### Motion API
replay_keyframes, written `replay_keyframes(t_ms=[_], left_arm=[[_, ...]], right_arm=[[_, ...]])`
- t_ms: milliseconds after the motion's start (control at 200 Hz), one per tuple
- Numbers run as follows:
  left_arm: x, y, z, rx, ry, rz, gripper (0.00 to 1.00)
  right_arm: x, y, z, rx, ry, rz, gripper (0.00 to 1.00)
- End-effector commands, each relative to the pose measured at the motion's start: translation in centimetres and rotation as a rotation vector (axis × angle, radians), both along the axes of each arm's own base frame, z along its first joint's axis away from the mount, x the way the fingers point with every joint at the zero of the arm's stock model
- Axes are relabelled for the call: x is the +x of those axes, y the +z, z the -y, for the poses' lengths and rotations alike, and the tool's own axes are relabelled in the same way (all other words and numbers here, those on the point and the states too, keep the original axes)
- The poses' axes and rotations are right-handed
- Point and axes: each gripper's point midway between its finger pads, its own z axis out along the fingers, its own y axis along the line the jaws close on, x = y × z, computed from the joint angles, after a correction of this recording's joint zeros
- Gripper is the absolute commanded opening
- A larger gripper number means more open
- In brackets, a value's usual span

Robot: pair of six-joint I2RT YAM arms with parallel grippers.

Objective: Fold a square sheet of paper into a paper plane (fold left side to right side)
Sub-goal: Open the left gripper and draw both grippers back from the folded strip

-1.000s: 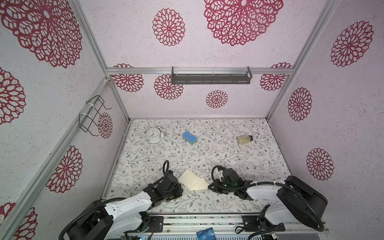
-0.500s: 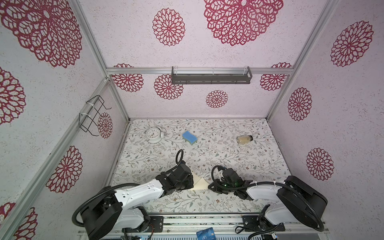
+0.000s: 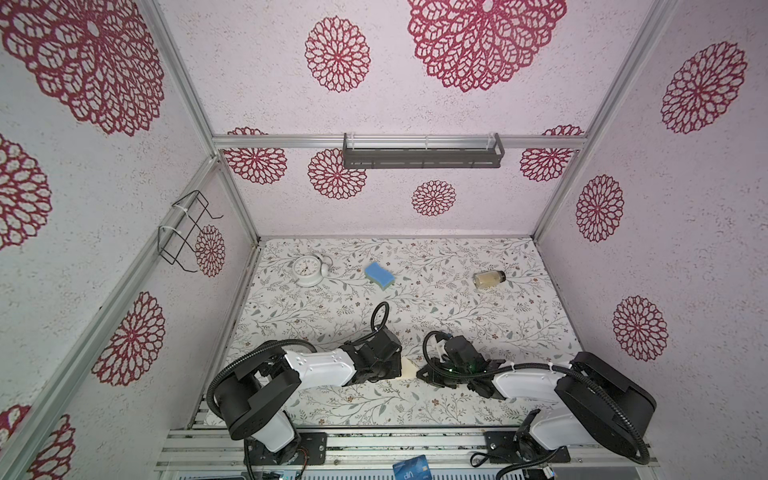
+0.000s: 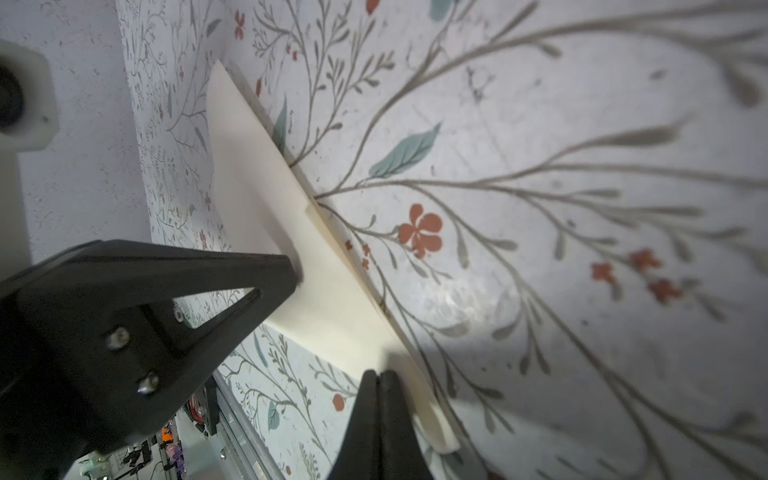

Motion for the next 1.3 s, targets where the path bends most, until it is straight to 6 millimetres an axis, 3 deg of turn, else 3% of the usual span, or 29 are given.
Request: replay_keyframes(t_ms=[0, 185, 415, 585, 786, 951, 1296], left_arm=[[-0.5, -1.5, -0.4, 0.019, 0.012, -0.015, 0.00], [-0.6, -2.5, -0.2, 0.048, -0.013, -0.024, 0.00], [0.5, -2.8, 1.3, 0.094, -0.101, 0.009, 0.00], [2.5, -0.9, 2.6, 0.099, -0.163, 0.081, 0.00], [4.7, 3.4, 3.2, 0.016, -0.129, 0.154, 0.00], [4.3, 5.7, 2.0, -0.068, -0.043, 0.166, 0.00], [1.1, 6.8, -3.1, -0.211, 0.163, 0.163, 0.34]], right_arm=[[-1.5, -1.8, 2.3, -0.097, -0.021, -0.066, 0.00], [-1.3, -0.2, 3.5, -0.081, -0.048, -0.039, 0.00], [0.6, 2.9, 5.3, -0.123, -0.075, 0.038, 0.00], [2.6, 2.6, 6.5, -0.149, -0.097, 0.037, 0.00], [4.7, 2.2, 7.2, -0.178, -0.105, 0.037, 0.00], [4.9, 1.3, 7.2, -0.197, -0.088, 0.024, 0.00], [4.0, -0.6, 7.0, -0.178, -0.075, -0.021, 0.00]])
